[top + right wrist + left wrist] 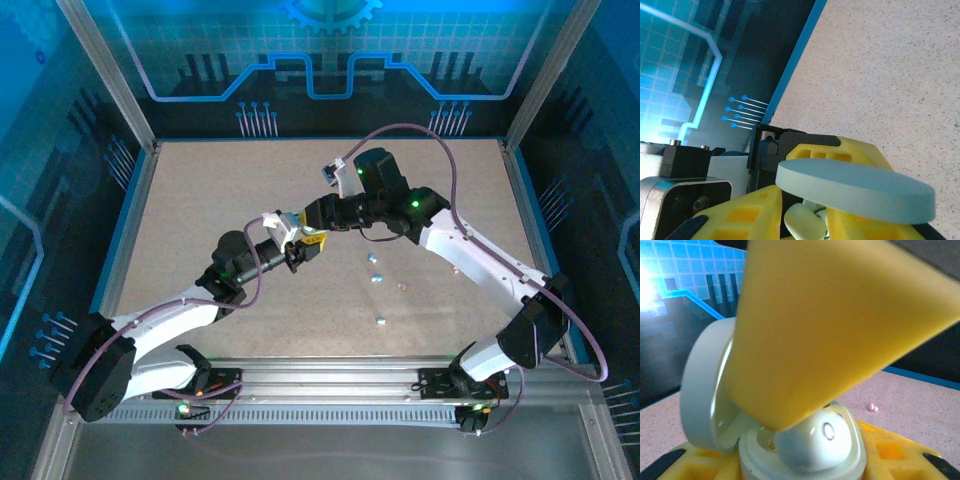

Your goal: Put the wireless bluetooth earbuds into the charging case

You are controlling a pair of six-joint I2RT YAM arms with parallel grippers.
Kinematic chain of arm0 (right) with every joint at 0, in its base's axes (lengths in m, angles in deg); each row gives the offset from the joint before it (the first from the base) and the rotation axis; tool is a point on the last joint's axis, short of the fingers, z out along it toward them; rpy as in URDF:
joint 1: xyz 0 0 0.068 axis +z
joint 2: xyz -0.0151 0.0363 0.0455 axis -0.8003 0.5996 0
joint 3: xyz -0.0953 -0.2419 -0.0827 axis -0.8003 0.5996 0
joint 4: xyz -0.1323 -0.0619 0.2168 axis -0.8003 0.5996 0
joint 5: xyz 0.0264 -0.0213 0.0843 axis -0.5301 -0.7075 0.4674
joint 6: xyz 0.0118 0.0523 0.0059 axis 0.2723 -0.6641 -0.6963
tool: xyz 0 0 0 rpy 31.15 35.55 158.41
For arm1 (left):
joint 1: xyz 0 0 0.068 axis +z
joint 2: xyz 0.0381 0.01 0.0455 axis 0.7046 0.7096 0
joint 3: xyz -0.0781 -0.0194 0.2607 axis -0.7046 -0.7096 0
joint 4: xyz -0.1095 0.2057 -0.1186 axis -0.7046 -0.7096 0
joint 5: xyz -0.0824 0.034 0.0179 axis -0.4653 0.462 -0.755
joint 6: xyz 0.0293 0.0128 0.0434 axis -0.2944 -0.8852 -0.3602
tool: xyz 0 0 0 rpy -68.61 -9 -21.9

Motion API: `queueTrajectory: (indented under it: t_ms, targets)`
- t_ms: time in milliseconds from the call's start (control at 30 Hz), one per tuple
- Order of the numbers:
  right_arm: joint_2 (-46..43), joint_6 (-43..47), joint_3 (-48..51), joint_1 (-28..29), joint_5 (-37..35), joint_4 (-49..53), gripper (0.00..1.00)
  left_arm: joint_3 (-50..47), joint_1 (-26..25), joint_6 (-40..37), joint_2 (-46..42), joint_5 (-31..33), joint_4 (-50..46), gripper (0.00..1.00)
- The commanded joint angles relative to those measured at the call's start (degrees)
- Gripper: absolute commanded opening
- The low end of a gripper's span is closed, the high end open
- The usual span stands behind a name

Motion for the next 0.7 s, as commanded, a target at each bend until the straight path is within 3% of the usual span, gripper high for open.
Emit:
queueTrajectory:
  t_ms: [0, 667]
  targets:
    - [0.0, 0.9, -1.6, 1.3, -0.9, 4.2, 0.31, 2.1, -0.1, 0.8, -0.9, 0.5, 3.8, 0.34]
    - [-0.9, 4.5, -3.9, 2.0, -5.2, 9.1, 0.32, 2.1, -0.2, 1.0, -0.7, 0.3, 3.6, 0.34]
